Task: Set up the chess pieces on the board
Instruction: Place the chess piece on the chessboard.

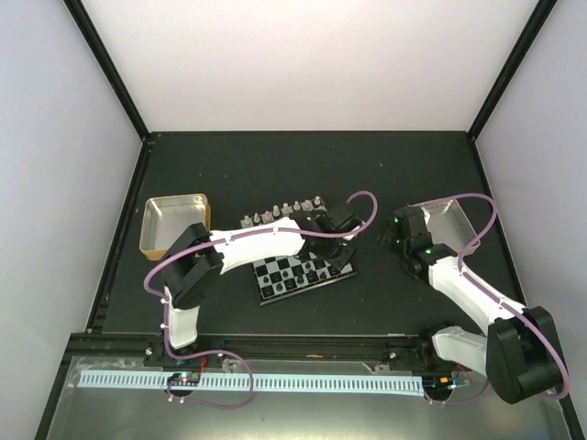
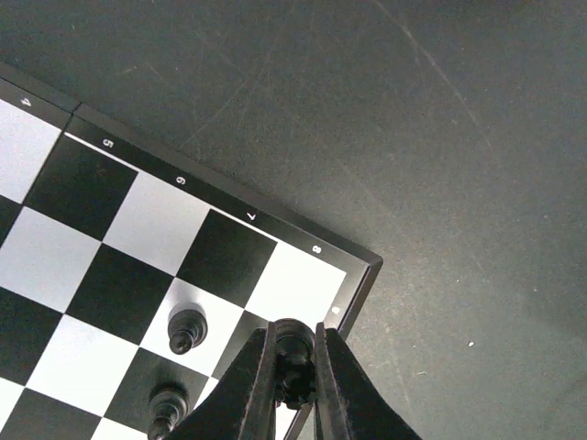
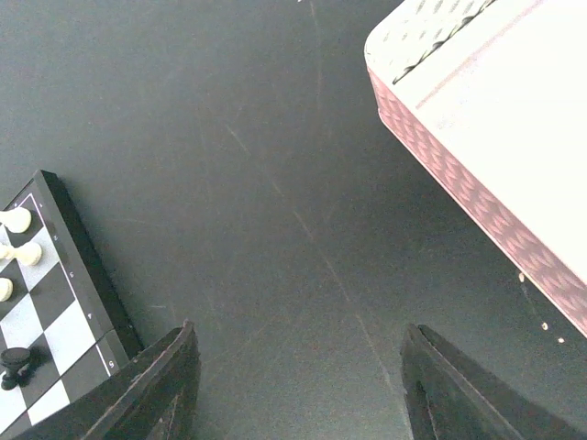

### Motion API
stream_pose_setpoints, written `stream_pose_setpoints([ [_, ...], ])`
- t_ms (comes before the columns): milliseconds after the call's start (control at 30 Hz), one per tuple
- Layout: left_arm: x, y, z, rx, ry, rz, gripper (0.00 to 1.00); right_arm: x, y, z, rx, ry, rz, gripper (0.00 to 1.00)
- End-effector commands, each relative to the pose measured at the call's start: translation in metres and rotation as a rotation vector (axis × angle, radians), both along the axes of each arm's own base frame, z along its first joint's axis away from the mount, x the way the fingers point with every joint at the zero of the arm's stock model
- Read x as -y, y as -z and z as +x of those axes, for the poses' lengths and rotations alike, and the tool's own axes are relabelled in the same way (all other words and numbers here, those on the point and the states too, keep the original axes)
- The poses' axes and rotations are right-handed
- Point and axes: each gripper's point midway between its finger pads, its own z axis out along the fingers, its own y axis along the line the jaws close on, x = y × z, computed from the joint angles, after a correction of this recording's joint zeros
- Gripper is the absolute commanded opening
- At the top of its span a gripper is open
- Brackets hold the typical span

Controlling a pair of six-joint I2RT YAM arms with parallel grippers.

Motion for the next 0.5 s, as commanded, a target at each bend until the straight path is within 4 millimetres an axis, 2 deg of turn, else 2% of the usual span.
stream_pose_setpoints([
  [0,0.013,-0.001,-0.003,0.0,0.042,0.004,0.03,0.002,0.002,0.002,0.003,0.022,0.021,0.61],
  [167,0.013,0.018,-0.006,-0.018,0.048,0.053,0.03,0.003,0.004,0.002,-0.003,0.022,0.019,0.61],
  [467,0.021,0.03,-0.007,-0.042,0.073,0.058,0.05,0.001,0.009,0.001,-0.021,0.016,0.022,0.61],
])
